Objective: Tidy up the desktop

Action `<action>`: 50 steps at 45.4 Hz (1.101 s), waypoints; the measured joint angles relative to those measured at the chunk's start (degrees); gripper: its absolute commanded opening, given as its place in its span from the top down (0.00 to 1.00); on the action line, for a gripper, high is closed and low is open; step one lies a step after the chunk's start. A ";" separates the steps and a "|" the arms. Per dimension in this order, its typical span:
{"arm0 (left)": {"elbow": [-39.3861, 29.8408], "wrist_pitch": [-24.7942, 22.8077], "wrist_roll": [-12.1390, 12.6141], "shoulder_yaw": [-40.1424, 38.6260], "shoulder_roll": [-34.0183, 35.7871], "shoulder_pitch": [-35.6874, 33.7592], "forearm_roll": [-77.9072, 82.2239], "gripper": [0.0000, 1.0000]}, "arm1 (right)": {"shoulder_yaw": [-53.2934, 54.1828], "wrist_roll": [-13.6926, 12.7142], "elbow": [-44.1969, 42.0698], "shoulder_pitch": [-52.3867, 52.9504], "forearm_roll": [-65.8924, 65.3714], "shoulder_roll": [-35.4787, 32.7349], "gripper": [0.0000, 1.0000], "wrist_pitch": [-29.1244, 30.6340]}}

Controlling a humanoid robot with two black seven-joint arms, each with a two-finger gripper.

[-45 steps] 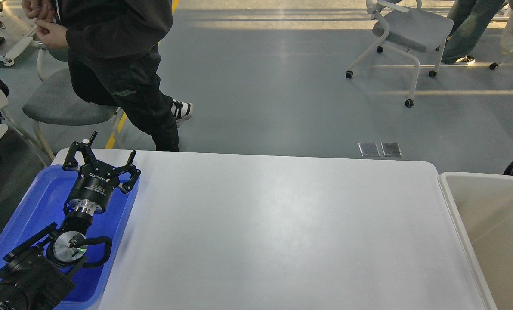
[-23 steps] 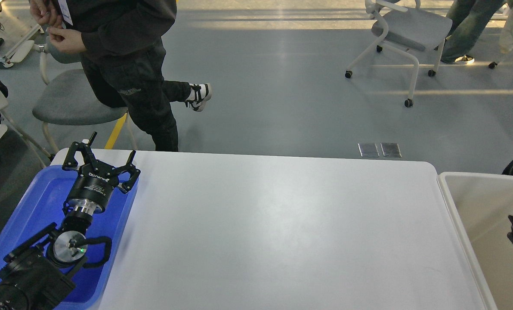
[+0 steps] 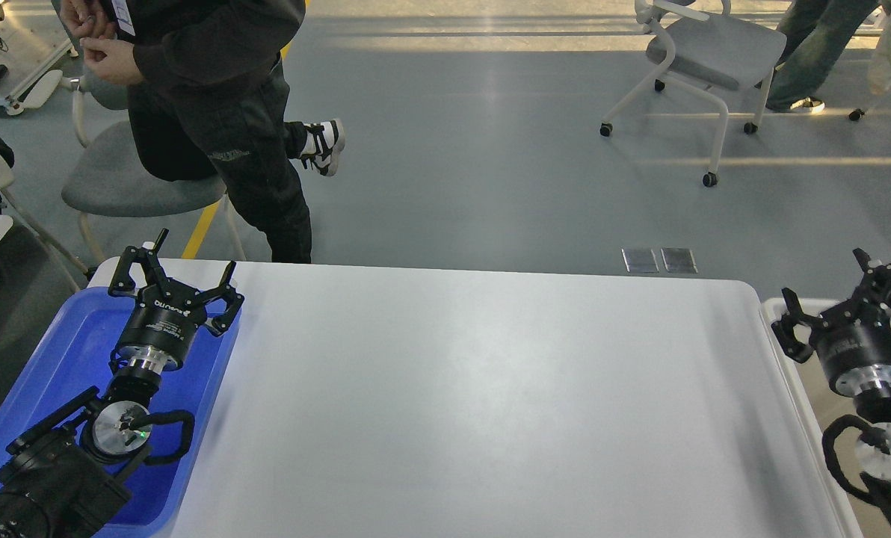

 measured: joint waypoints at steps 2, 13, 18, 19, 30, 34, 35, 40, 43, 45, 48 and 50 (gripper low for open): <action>-0.01 0.00 0.00 0.00 0.00 0.00 0.00 0.00 | 1.00 0.01 0.75 -0.31 -0.39 1.46 0.00 0.03; -0.02 0.00 0.01 0.00 0.00 0.00 0.03 0.00 | 3.86 0.52 3.02 -1.37 -1.95 6.79 0.00 -0.09; -0.02 0.00 0.01 0.00 0.00 0.00 0.06 0.00 | 4.30 1.30 3.47 -1.60 -2.28 7.80 0.00 -0.09; -0.02 0.00 0.01 0.00 0.00 0.00 0.06 0.00 | 4.32 1.39 3.54 -1.63 -2.33 7.93 0.00 -0.09; -0.02 -0.03 0.01 0.00 0.00 0.00 0.01 0.00 | 2.10 3.67 4.00 -2.27 -3.10 8.94 0.00 0.02; -0.02 -0.03 0.01 0.00 0.00 0.00 0.00 0.00 | 1.22 4.68 4.03 -2.63 -3.29 8.99 0.00 -0.06; -0.02 -0.03 0.01 0.00 0.00 0.00 0.00 0.00 | 1.05 4.86 4.03 -2.70 -3.33 8.99 0.00 -0.07; -0.01 -0.03 0.03 0.01 0.00 0.00 0.00 0.00 | 0.21 5.62 4.03 -2.98 -3.49 8.98 0.00 -0.08; -0.01 -0.03 0.04 0.01 0.00 0.00 0.00 0.00 | -0.32 5.86 3.91 -3.02 -3.58 8.97 0.00 -0.08; -0.01 -0.03 0.04 0.01 0.00 0.00 0.00 0.00 | -0.78 5.94 3.87 -3.04 -3.60 8.96 0.00 -0.08; -0.01 -0.03 0.04 0.01 0.00 0.00 0.00 0.00 | -1.91 6.06 3.88 -3.05 -3.65 8.96 0.00 -0.09; -0.01 -0.02 0.03 0.01 0.00 0.00 0.00 0.00 | -2.64 6.14 3.88 -3.03 -3.66 8.96 0.00 -0.20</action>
